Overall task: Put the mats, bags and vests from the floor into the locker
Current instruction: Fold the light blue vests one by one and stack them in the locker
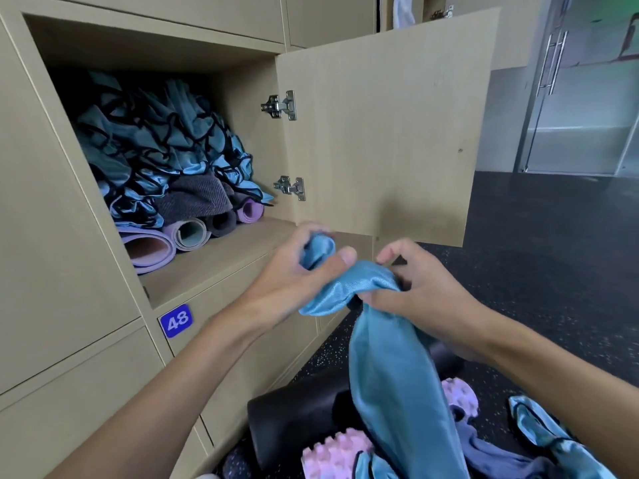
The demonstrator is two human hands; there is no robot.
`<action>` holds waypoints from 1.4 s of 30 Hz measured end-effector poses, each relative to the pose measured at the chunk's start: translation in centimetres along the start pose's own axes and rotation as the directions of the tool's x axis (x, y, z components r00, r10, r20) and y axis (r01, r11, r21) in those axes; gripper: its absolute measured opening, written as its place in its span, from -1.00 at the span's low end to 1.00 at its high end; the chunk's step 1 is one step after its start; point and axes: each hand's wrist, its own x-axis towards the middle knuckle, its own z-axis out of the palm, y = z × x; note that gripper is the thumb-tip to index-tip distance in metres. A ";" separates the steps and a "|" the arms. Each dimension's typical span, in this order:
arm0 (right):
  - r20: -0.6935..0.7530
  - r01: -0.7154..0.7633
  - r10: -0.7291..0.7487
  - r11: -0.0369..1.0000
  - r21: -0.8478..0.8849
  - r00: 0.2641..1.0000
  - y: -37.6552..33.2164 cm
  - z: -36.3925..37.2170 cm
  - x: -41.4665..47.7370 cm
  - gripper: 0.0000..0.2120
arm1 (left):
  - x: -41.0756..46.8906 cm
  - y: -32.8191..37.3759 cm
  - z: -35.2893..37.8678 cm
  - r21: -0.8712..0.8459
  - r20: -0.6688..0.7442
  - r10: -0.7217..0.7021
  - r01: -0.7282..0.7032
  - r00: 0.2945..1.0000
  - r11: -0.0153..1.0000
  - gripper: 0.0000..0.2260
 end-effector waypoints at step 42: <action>0.136 -0.092 0.093 0.996 -0.012 0.986 1.4 1.4 1.5 -0.35 | 3.4 -0.6 -0.2 -0.241 -0.622 0.003 -0.195 0.783 0.951 -0.57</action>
